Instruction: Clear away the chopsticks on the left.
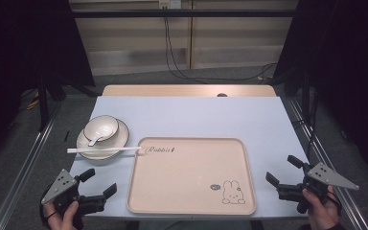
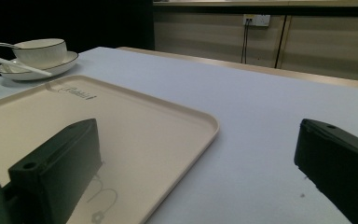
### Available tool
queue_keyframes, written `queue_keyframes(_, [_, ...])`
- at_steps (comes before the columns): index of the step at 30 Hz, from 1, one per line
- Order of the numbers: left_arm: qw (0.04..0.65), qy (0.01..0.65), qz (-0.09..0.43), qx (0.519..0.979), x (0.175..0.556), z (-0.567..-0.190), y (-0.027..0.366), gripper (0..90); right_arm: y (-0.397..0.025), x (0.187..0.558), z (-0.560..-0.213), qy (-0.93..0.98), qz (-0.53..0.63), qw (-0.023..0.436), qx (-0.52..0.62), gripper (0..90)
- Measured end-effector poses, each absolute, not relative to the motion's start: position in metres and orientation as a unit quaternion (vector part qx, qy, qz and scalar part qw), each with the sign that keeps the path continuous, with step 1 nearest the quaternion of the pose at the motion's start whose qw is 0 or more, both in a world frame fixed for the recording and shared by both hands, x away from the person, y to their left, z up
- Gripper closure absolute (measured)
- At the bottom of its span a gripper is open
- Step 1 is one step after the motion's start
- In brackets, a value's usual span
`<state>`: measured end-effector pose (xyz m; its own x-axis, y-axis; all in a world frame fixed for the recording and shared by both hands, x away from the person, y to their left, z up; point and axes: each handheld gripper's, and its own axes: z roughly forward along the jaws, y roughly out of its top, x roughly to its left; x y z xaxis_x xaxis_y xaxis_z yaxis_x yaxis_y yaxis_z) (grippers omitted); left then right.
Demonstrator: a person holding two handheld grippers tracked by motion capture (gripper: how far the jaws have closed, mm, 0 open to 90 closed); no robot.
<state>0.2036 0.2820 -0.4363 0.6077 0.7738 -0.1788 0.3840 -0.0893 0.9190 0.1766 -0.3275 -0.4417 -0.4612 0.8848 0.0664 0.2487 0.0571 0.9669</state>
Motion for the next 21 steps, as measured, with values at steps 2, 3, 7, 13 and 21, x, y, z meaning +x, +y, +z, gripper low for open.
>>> queue_keyframes(2, [0.538,0.406,0.182,0.717,0.2036,-0.4363,0.2818,1.9,-0.3275,0.1765,-0.4417,0.664,0.539,0.295,0.427,0.0])
queue_keyframes(3, [0.539,0.405,0.182,0.716,0.2036,-0.4360,0.2810,1.8,-0.3274,0.1768,-0.4420,0.666,0.537,0.296,0.425,0.0])
queue_keyframes(7, [0.536,0.404,0.183,0.719,0.2040,-0.4359,0.2798,1.8,-0.3270,0.1766,-0.4421,0.667,0.538,0.291,0.426,0.0])
queue_keyframes(13, [0.537,0.400,0.178,0.721,0.2062,-0.4332,0.2763,2.0,-0.3269,0.1770,-0.4421,0.667,0.538,0.292,0.424,0.0])
queue_keyframes(21, [0.530,0.402,0.181,0.724,0.2101,-0.4279,0.2754,3.9,-0.3271,0.1774,-0.4427,0.670,0.535,0.289,0.425,0.0])
